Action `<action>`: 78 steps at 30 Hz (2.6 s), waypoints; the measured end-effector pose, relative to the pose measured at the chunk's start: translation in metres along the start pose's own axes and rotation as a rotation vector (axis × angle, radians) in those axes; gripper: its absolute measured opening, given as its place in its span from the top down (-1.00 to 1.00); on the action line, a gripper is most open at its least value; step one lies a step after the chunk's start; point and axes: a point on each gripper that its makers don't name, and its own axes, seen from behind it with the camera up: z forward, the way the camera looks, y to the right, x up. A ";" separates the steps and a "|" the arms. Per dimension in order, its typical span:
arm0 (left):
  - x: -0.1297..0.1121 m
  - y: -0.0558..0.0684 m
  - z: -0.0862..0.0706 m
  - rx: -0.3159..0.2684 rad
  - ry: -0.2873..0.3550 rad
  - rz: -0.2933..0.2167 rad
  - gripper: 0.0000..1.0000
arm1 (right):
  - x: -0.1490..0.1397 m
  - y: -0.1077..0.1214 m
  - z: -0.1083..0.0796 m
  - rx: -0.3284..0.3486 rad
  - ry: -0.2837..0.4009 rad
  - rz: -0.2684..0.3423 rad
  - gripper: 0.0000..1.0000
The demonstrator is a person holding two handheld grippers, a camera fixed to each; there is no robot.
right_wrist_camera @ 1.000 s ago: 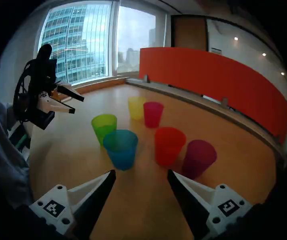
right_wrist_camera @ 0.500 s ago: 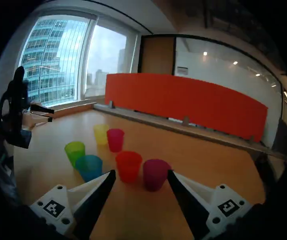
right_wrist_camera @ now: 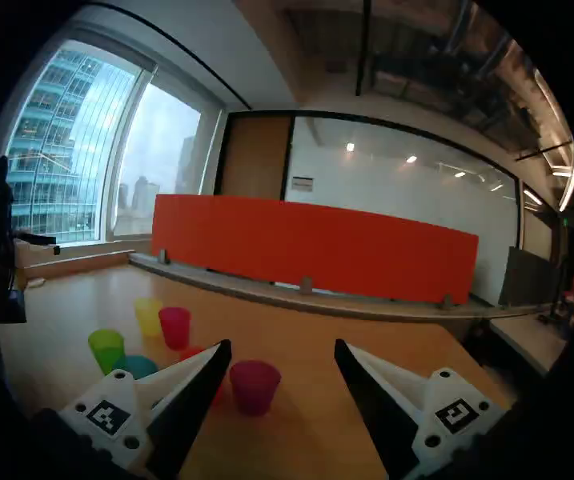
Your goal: Pour water
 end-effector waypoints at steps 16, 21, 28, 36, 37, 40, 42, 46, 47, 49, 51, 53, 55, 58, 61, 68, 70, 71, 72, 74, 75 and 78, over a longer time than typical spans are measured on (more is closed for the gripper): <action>0.016 -0.016 -0.003 0.103 0.096 0.018 -1.00 | 0.021 0.031 -0.005 -0.185 0.111 0.046 -0.99; 0.014 -0.018 0.000 0.139 0.117 0.042 -1.00 | 0.020 0.039 -0.008 -0.200 0.118 0.071 -0.99; 0.010 -0.021 0.006 0.171 0.137 0.061 -1.00 | 0.018 0.050 -0.013 -0.217 0.121 0.118 -1.00; -0.004 -0.020 0.011 0.186 0.150 0.051 -1.00 | 0.013 0.057 -0.014 -0.245 0.120 0.124 -1.00; -0.007 -0.020 0.012 0.185 0.148 0.047 -1.00 | 0.013 0.057 -0.014 -0.246 0.118 0.126 -1.00; -0.017 -0.017 0.015 0.183 0.142 0.030 -1.00 | 0.012 0.056 -0.013 -0.245 0.113 0.128 -1.00; -0.023 -0.017 0.017 0.181 0.139 0.019 -1.00 | 0.013 0.055 -0.014 -0.244 0.112 0.129 -0.99; -0.037 -0.016 0.022 0.178 0.130 0.007 -1.00 | 0.012 0.055 -0.013 -0.247 0.113 0.130 -1.00; -0.041 -0.016 0.023 0.177 0.126 0.006 -1.00 | 0.012 0.055 -0.013 -0.247 0.113 0.130 -1.00; -0.048 -0.017 0.025 0.178 0.116 0.004 -1.00 | 0.011 0.054 -0.013 -0.247 0.110 0.127 -1.00; -0.056 -0.017 0.028 0.180 0.107 0.001 -1.00 | 0.011 0.054 -0.013 -0.247 0.108 0.123 -1.00; -0.061 -0.018 0.029 0.183 0.103 -0.004 -1.00 | 0.011 0.054 -0.012 -0.251 0.105 0.120 -1.00; -0.065 -0.017 0.031 0.180 0.102 -0.010 -1.00 | 0.010 0.053 -0.012 -0.249 0.102 0.119 -1.00; -0.069 -0.017 0.032 0.174 0.102 -0.018 -1.00 | 0.011 0.051 -0.012 -0.247 0.099 0.118 -0.99; -0.073 -0.017 0.034 0.173 0.101 -0.026 -1.00 | 0.012 0.050 -0.012 -0.245 0.100 0.118 -0.99; -0.080 -0.017 0.036 0.169 0.094 -0.046 -1.00 | 0.013 0.049 -0.013 -0.241 0.102 0.114 -0.99; -0.080 -0.017 0.036 0.167 0.092 -0.050 -1.00 | 0.014 0.049 -0.013 -0.243 0.103 0.113 -0.99; -0.080 -0.018 0.036 0.166 0.092 -0.051 -1.00 | 0.014 0.049 -0.013 -0.244 0.104 0.112 -1.00; -0.080 -0.018 0.037 0.165 0.090 -0.051 -1.00 | 0.014 0.049 -0.013 -0.244 0.104 0.112 -1.00; -0.081 -0.017 0.037 0.164 0.085 -0.050 -1.00 | 0.014 0.050 -0.014 -0.244 0.105 0.113 -1.00; -0.083 -0.017 0.038 0.163 0.081 -0.050 -1.00 | 0.014 0.050 -0.014 -0.244 0.105 0.114 -1.00; -0.086 -0.017 0.040 0.159 0.069 -0.051 -1.00 | 0.015 0.050 -0.016 -0.244 0.107 0.117 -1.00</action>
